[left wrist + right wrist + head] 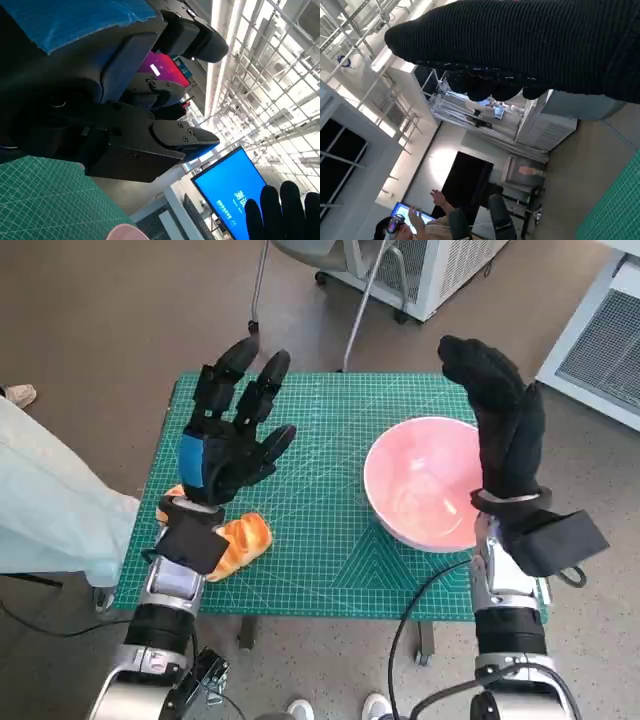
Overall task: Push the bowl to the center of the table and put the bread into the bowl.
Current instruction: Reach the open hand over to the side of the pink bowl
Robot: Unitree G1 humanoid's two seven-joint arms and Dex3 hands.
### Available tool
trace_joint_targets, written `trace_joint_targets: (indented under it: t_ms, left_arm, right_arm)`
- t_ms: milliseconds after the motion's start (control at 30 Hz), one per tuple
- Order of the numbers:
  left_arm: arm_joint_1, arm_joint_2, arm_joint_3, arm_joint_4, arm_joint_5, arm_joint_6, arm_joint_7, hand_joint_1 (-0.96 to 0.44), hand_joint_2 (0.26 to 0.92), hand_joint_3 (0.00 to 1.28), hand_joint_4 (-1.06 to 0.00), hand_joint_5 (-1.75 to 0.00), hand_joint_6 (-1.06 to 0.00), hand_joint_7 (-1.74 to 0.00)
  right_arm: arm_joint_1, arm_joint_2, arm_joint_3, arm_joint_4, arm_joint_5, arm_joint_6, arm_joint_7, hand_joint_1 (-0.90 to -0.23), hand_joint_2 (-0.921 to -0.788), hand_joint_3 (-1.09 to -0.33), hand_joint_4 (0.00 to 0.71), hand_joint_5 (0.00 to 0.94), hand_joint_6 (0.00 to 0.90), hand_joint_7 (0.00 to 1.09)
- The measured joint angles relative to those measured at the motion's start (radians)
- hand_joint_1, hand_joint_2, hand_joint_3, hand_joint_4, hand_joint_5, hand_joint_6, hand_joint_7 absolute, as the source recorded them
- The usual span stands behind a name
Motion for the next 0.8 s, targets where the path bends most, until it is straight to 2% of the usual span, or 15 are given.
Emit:
trace_joint_targets:
  t_ms: [300, 467, 633, 800]
  left_arm:
    - [0.0, 0.008, 0.003, -0.002, 0.0, 0.0, 0.0, -0.03, 0.921, 0.24, -0.4, -0.06, -0.19, -0.64]
    - [0.0, 0.009, 0.004, -0.002, -0.001, 0.0, 0.0, -0.03, 0.921, 0.24, -0.4, -0.06, -0.19, -0.64]
    - [0.0, 0.009, 0.005, -0.002, -0.002, 0.0, 0.0, -0.03, 0.921, 0.24, -0.41, -0.07, -0.19, -0.64]
    - [0.0, 0.009, 0.005, -0.002, -0.005, 0.0, 0.0, -0.02, 0.921, 0.24, -0.41, -0.07, -0.18, -0.65]
  right_arm:
    - [0.0, -0.084, -0.091, 0.137, 0.008, -0.06, -0.023, -0.409, -0.921, -0.542, 0.397, 0.003, 0.175, 0.65]
    - [0.001, -0.125, -0.145, 0.229, 0.024, -0.086, -0.044, -0.39, -0.921, -0.533, 0.396, 0.001, 0.198, 0.6]
    - [0.001, -0.144, -0.183, 0.332, 0.035, -0.099, -0.077, -0.385, -0.921, -0.54, 0.388, 0.0, 0.206, 0.58]
    - [0.003, -0.147, -0.198, 0.425, 0.036, -0.105, -0.119, -0.363, -0.921, -0.56, 0.374, 0.0, 0.191, 0.58]
